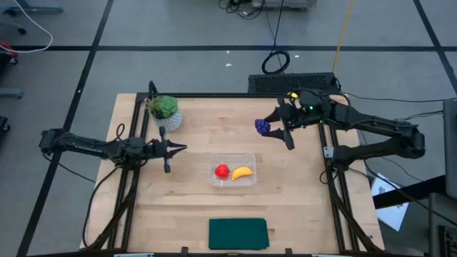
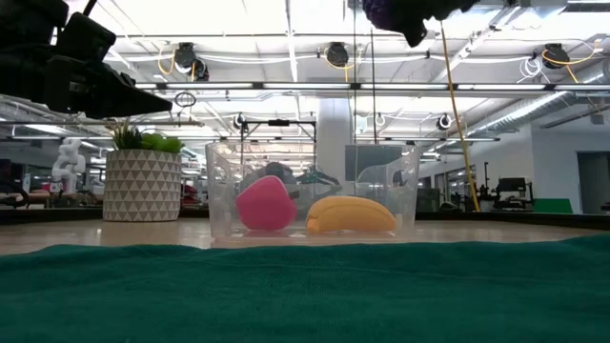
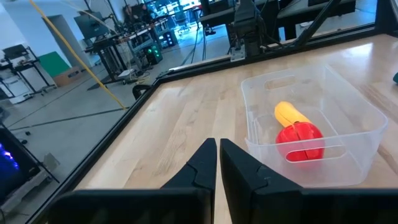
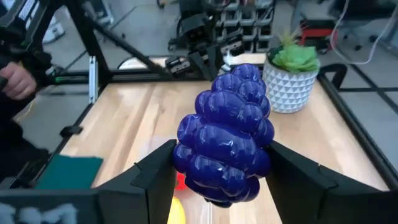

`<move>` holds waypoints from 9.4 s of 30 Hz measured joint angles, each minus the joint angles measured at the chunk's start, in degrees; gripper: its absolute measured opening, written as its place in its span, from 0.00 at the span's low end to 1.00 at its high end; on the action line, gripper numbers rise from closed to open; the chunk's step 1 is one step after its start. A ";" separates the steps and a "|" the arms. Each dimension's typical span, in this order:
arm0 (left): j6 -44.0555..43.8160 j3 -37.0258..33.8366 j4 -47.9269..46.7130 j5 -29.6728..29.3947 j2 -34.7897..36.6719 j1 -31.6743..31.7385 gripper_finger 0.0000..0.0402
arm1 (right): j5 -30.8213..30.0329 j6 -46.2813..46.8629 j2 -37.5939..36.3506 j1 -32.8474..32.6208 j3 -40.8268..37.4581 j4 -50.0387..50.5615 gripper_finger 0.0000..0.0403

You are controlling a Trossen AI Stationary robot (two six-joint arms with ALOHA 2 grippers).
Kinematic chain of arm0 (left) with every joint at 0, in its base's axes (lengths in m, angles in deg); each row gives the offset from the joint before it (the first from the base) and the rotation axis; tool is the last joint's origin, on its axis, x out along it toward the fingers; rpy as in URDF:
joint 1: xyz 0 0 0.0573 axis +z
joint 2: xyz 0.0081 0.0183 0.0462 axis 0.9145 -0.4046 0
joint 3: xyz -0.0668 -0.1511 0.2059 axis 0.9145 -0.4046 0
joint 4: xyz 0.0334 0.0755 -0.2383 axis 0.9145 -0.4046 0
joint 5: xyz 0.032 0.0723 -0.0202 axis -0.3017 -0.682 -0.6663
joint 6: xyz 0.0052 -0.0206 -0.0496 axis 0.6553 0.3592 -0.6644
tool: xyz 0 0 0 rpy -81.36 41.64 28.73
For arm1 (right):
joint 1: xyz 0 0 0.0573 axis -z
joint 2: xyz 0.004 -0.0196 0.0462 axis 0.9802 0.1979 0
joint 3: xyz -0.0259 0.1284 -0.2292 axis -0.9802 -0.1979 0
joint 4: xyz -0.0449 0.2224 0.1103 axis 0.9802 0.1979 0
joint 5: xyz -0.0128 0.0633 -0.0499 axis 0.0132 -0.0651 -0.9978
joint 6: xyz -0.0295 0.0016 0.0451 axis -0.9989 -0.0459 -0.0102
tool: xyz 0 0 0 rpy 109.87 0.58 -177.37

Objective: Pick and placing Produce into tupperware
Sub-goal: Put the black berry into transparent bin

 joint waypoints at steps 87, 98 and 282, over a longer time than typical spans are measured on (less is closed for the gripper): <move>-0.02 0.00 -0.24 -1.57 0.01 0.01 0.06 | -16.20 10.26 -29.84 -12.13 -51.60 -42.72 0.51; -0.01 0.00 -0.23 -1.57 0.01 0.01 0.06 | -16.15 10.26 -29.84 -12.13 -51.60 -42.70 0.51; -0.90 0.00 -0.22 -1.53 0.01 0.00 0.06 | 4.73 -3.11 28.48 -7.08 8.62 2.79 0.50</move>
